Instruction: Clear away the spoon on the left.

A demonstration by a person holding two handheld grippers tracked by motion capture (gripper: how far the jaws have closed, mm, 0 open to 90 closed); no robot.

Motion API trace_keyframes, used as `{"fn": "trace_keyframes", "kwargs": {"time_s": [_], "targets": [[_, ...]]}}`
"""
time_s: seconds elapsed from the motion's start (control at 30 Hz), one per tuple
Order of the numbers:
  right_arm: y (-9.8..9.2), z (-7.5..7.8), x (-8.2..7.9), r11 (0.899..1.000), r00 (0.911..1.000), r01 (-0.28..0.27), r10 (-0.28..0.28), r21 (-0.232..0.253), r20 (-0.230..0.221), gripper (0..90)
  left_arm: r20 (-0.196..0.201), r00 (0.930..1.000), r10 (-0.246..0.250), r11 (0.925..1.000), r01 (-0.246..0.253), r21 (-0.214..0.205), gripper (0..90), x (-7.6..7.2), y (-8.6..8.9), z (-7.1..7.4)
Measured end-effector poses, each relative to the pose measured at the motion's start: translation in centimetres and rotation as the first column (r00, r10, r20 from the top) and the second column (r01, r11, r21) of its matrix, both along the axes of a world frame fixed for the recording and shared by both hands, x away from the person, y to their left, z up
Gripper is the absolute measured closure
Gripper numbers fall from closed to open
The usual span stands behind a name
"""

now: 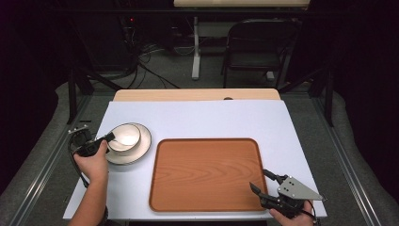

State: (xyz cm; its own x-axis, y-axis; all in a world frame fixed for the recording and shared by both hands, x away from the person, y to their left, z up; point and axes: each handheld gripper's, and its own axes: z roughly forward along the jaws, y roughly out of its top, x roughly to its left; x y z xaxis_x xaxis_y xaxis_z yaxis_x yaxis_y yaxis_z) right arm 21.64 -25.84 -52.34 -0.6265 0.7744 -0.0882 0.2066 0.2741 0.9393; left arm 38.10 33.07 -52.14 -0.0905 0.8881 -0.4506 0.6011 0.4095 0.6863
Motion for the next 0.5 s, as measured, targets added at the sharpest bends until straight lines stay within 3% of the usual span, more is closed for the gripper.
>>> {"fn": "trace_keyframes", "kwargs": {"time_s": [0.5], "targets": [[-0.02,-0.01,0.01,1.000,1.0000,0.002,-0.002,-0.001,-0.003,36.6,0.045,0.9988,0.017,0.9999,-0.017,-0.001,74.7,-0.38,0.54,0.74]]}}
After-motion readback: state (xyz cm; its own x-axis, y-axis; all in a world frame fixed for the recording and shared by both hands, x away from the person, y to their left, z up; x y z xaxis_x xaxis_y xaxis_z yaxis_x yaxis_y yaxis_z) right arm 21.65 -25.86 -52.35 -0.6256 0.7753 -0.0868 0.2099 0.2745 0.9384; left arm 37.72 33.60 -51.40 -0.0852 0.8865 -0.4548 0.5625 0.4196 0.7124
